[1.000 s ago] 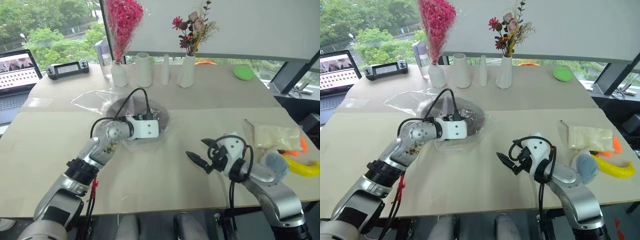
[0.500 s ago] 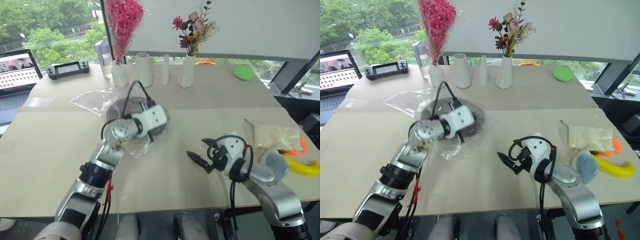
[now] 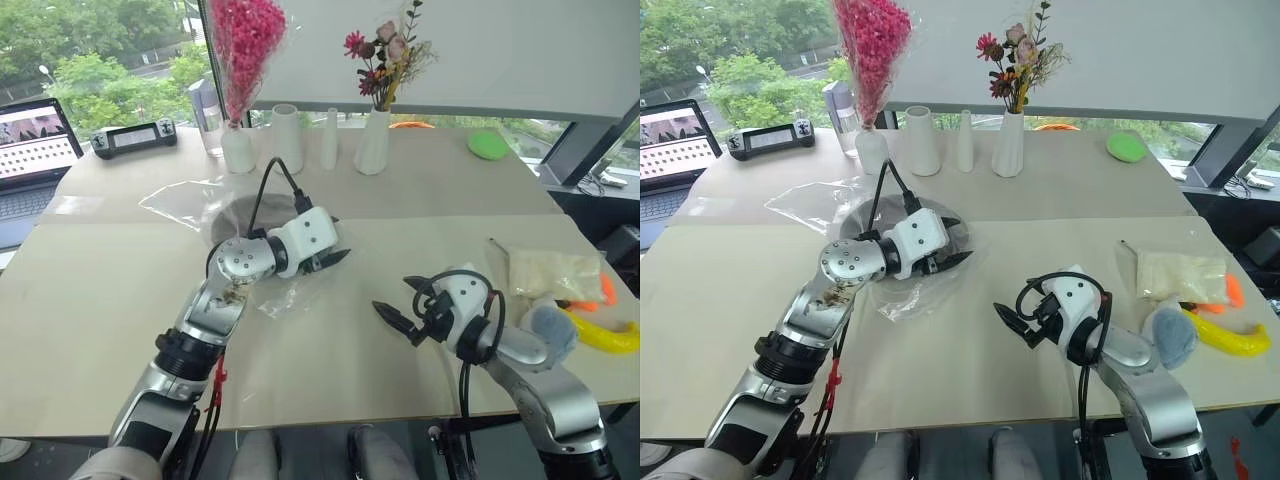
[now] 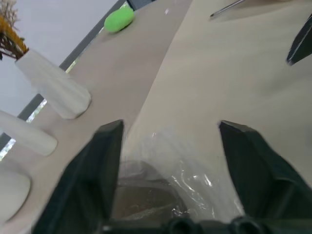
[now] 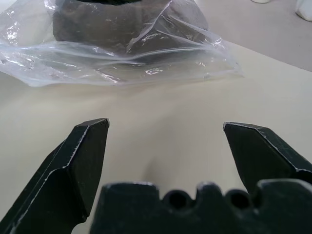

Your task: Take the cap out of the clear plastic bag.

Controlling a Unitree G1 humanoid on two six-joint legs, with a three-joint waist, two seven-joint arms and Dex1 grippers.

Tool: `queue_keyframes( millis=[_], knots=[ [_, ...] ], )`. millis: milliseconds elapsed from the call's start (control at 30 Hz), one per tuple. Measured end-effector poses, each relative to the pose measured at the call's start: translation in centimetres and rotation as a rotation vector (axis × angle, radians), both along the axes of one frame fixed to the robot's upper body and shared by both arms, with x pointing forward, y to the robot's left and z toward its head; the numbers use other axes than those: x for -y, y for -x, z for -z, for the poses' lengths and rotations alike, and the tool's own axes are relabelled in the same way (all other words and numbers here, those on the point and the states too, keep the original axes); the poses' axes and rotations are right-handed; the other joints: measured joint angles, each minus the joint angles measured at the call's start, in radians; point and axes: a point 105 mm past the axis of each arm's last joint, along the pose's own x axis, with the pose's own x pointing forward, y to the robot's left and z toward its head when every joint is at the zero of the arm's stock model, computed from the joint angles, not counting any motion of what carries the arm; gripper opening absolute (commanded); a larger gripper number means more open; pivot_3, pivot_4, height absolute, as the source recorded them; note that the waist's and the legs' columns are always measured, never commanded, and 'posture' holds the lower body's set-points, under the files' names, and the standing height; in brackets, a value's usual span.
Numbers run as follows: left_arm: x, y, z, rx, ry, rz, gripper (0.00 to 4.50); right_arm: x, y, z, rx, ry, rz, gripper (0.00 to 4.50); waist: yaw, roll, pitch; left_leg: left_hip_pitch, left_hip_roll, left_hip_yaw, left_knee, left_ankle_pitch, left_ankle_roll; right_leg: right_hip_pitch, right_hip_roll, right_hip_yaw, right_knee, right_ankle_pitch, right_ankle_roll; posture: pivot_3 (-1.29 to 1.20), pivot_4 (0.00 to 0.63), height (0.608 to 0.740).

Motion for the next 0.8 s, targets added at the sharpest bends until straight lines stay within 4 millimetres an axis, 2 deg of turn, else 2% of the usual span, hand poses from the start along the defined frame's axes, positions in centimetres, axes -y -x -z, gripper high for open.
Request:
queue_keyframes(
  millis=[167,233,500,700,800],
  knots=[
    [-1.0,1.0,4.2,-0.042,-0.196,-0.004,4.45,-0.1,0.0,0.1,0.001,-0.003,0.007,4.5,0.002,0.0,0.0,0.0,0.0,0.001,0.0,0.0,0.0,0.0,0.0,0.001,0.0,0.0,0.0,0.0,0.15,0.74],
    [-1.1,1.1,4.8,-0.027,-0.239,-0.007,4.45,-0.1,0.0,0.1,0.0,-0.003,0.007,4.5,0.003,0.0,0.0,-0.001,0.0,0.001,0.0,0.0,0.0,-0.001,0.0,0.001,0.0,0.0,0.0,0.0,0.15,0.74],
    [-1.9,0.1,4.5,0.07,-0.292,-0.096,4.45,0.0,0.1,0.3,-0.008,-0.004,0.007,4.5,0.004,0.0,0.0,-0.001,0.0,0.001,0.0,0.0,0.0,-0.001,0.0,0.001,0.0,0.0,0.0,0.0,0.15,0.74],
    [-2.5,-0.3,4.9,0.076,-0.309,-0.15,4.45,0.0,0.4,0.5,-0.014,-0.002,0.006,4.5,0.003,0.0,0.0,-0.001,0.0,0.001,0.0,0.0,0.0,-0.001,0.0,0.001,0.0,0.0,0.0,0.0,0.15,0.74],
    [-1.5,0.0,4.9,0.046,-0.242,-0.126,4.45,0.0,0.4,0.4,-0.013,-0.001,0.007,4.5,0.004,0.0,0.0,-0.001,0.0,0.001,0.0,0.0,0.0,-0.001,0.0,0.001,-0.001,0.0,0.0,0.0,0.15,0.74]
  ],
)
